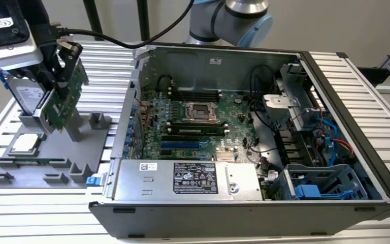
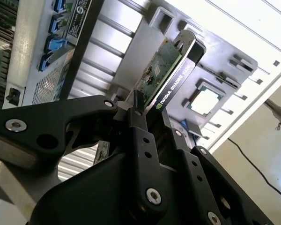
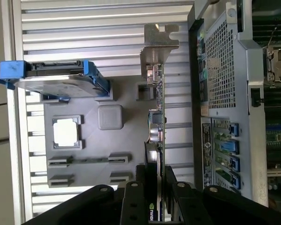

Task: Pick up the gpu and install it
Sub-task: 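Pick up the gpu and move the gpu toward the slot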

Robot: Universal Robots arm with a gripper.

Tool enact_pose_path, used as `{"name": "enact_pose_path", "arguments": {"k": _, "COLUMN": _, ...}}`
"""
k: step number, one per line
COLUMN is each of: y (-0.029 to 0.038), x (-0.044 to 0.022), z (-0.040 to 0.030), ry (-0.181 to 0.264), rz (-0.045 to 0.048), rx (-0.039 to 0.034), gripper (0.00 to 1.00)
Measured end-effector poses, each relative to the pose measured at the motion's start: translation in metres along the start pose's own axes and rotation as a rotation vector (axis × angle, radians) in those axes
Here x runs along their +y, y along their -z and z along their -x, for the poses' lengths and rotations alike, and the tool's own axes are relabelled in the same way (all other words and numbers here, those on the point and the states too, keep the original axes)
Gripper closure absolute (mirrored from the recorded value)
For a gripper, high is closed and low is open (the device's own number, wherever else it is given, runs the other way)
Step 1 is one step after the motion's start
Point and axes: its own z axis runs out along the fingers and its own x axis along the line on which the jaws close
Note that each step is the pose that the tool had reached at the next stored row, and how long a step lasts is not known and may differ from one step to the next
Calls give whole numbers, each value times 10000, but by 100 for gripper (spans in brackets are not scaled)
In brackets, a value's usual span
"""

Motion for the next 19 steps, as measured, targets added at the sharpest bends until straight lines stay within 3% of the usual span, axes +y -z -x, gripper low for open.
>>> {"name": "enact_pose_path", "arguments": {"k": 19, "y": 96, "x": 6, "z": 2, "ry": 0, "rz": 0, "rx": 0, "gripper": 100}}
